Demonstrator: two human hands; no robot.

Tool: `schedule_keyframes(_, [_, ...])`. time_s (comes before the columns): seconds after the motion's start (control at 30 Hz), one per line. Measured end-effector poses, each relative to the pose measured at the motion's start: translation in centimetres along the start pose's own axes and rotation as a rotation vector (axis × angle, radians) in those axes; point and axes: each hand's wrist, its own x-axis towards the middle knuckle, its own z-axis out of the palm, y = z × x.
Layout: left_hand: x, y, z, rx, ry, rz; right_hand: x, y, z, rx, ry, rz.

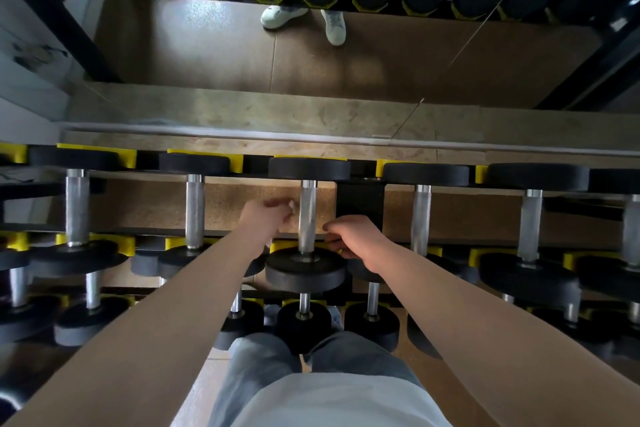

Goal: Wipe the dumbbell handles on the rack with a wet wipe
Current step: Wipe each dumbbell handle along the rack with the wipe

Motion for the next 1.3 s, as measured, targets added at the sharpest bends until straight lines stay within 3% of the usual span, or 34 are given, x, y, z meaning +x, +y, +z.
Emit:
schedule_keyframes(0.07, [-0.1, 1.5, -0.1, -0.167, 0.066, 0.086, 0.0, -0.3, -0.1, 0.005, -0.006, -0.011])
schedule_keyframes(0.17, [-1.0, 2.6, 0.4, -0.078, 0.038, 0.216, 0.0, -0.4, -0.1, 0.007, 0.001, -0.017])
schedule_keyframes(0.23, [-1.3, 2.2, 0.4, -0.018, 0.037, 0.213, -0.1, -0.2, 0.0, 0.004, 0.003, -0.019])
schedule_keyframes(0.43, [-2.3, 0.1, 0.0, 0.627, -0.141, 0.321, -0.5, 0.4, 0.5, -0.021, 0.02, -0.04])
schedule_keyframes(0.6, [-3.4, -0.8, 1.4, 0.869, -0.21, 0.314, -1.2, -0.2, 1.0, -0.07, 0.025, -0.078])
schedule_keyframes(0.7, [-4.2, -0.9, 1.3, 0.824, -0.171, 0.352, -2.1, -0.4, 0.9, -0.054, -0.022, -0.118])
schedule_keyframes(0.83, [-5.8, -0.8, 1.1, 0.587, -0.101, 0.367, -3.4, 0.3, 0.7, -0.017, -0.103, -0.207])
schedule_keyframes(1.0, [-7.9, -1.0, 0.6, 0.362, -0.146, 0.409, -6.3, 1.7, 0.7, 0.149, -0.141, -0.32])
schedule_keyframes(1.3, [-11.5, -2.0, 0.6, 0.132, -0.31, 0.395, -12.0, 5.3, 1.8, 0.476, 0.076, -0.338])
